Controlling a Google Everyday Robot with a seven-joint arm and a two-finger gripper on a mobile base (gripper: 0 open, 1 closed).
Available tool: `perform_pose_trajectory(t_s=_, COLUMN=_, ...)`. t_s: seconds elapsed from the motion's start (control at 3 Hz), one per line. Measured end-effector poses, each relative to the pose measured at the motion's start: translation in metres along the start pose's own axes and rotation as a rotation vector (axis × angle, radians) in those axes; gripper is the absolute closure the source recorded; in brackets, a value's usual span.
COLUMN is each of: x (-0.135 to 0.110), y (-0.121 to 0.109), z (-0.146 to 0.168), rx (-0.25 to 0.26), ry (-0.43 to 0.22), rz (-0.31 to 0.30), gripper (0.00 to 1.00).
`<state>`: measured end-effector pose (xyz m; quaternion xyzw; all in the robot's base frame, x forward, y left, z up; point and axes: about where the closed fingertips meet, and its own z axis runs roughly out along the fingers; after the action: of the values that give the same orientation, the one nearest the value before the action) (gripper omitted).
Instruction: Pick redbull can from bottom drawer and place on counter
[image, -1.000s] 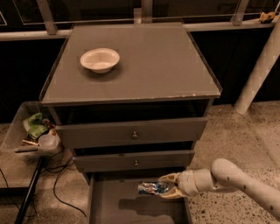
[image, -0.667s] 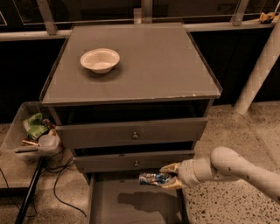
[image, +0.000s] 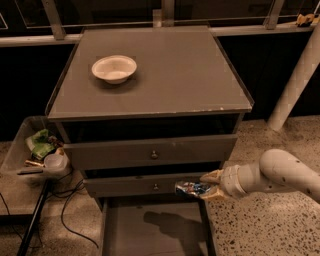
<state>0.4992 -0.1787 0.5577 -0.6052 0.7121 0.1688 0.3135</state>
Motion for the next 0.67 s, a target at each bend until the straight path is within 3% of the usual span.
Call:
perform_pose_trajectory(t_s=0.33, x=0.0, y=0.002, z=0.007, rx=-0.009, ry=0.002, rz=0.005, gripper=1.0)
perform_pose_trajectory(t_s=0.67, x=-0.012, y=0.007, z=-0.008, rx=0.03, ry=0.031, rz=-0.014, gripper=1.0)
